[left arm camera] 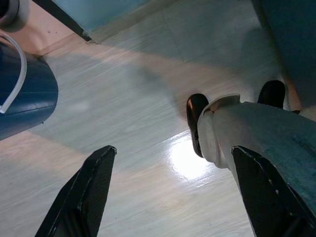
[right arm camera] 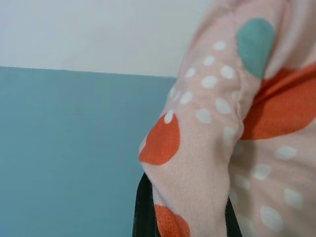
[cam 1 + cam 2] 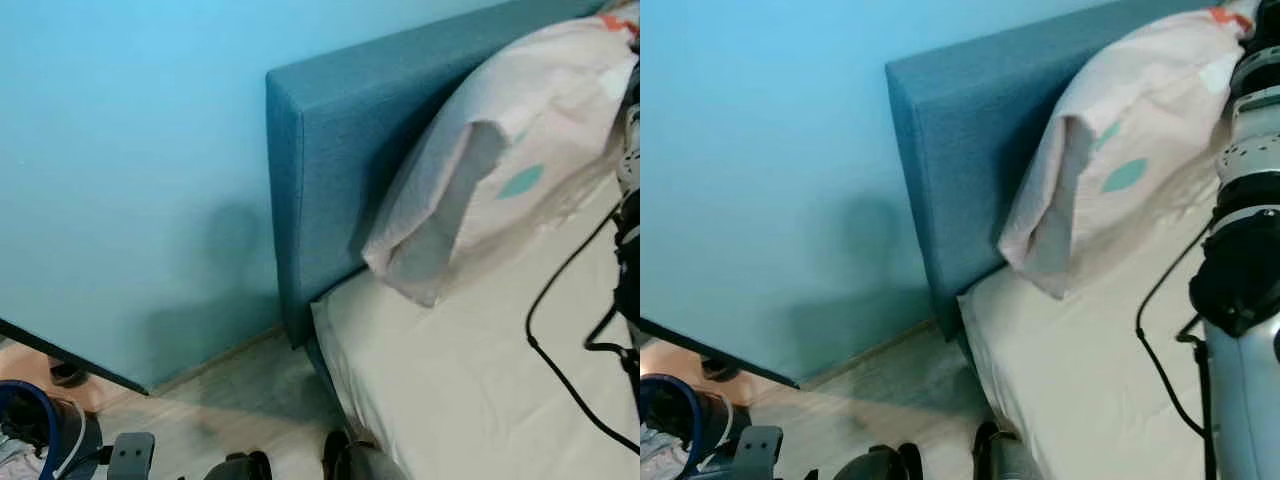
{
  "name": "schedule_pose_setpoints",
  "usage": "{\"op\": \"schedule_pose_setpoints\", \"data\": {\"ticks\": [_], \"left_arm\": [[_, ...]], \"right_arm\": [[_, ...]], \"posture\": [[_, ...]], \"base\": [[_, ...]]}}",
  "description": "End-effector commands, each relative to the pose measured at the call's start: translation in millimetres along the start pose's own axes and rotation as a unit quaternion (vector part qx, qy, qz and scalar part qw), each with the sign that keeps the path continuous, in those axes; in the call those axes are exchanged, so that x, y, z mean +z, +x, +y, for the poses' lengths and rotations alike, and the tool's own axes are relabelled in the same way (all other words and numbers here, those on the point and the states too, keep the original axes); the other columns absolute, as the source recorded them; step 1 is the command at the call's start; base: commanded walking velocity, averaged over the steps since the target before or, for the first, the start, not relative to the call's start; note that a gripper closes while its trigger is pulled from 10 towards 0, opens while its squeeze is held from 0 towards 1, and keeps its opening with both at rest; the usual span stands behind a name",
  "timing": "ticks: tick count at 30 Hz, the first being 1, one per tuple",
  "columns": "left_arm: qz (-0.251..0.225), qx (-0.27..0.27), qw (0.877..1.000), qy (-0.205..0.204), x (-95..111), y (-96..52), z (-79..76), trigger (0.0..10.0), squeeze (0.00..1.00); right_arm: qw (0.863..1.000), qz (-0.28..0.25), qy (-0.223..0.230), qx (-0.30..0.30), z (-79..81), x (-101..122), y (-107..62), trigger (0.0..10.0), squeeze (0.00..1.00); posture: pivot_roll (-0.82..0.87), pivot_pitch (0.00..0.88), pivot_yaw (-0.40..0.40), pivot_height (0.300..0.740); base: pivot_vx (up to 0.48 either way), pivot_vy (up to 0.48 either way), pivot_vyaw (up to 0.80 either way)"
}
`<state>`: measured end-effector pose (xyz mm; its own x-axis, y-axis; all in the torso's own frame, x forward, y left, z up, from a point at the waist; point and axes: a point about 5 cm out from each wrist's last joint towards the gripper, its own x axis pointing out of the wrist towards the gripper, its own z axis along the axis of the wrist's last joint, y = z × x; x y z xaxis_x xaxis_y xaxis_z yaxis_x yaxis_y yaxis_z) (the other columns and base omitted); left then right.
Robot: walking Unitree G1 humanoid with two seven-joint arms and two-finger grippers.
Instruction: Clean up the room
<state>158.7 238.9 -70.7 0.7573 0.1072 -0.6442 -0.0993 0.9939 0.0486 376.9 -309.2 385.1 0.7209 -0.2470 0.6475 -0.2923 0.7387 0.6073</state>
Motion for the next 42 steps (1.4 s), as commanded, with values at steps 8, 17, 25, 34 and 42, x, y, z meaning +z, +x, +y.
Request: {"op": "schedule_pose_setpoints", "data": {"ticks": [8, 17, 25, 34, 42], "left_arm": [[0.047, -0.024, 0.998, 0.036, -30.8, -15.0, -6.6, 10.0, 0.0], [0.054, -0.037, 0.997, 0.04, -29.8, -12.6, -9.4, 10.0, 0.0], [0.047, -0.06, 0.997, 0.034, -17.0, -1.4, -27.2, 10.0, 0.0], [0.021, -0.1, 0.994, -0.029, 0.9, 8.2, -40.2, 10.0, 0.0], [-0.019, -0.142, 0.986, -0.082, 23.5, 15.2, -38.0, 10.0, 0.0]], "right_arm": [[0.979, 0.131, 0.038, -0.152, -106.3, -96.2, -129.5, 10.0, 0.0], [0.934, 0.205, 0.016, -0.292, -155.9, -123.5, -245.5, 10.0, 0.0], [0.867, 0.267, -0.128, -0.401, -185.2, -93.2, -265.6, 10.0, 0.0], [0.814, 0.311, -0.282, -0.403, -191.3, -70.2, -246.3, 10.0, 0.0], [0.623, 0.446, -0.472, -0.436, -210.3, -43.0, -269.4, 10.0, 0.0]], "posture": [[0.04, 0.336, -0.028, 0.74], [-0.01, 0.328, -0.022, 0.74], [-0.04, 0.3, -0.027, 0.74], [-0.03, 0.273, -0.037, 0.74], [-0.02, 0.233, -0.045, 0.74]], "base": [[0.0, 0.0, 0.0], [0.0, 0.0, 0.0], [0.0, 0.0, 0.0], [0.0, 0.0, 0.0], [0.0, 0.0, 0.0]]}}
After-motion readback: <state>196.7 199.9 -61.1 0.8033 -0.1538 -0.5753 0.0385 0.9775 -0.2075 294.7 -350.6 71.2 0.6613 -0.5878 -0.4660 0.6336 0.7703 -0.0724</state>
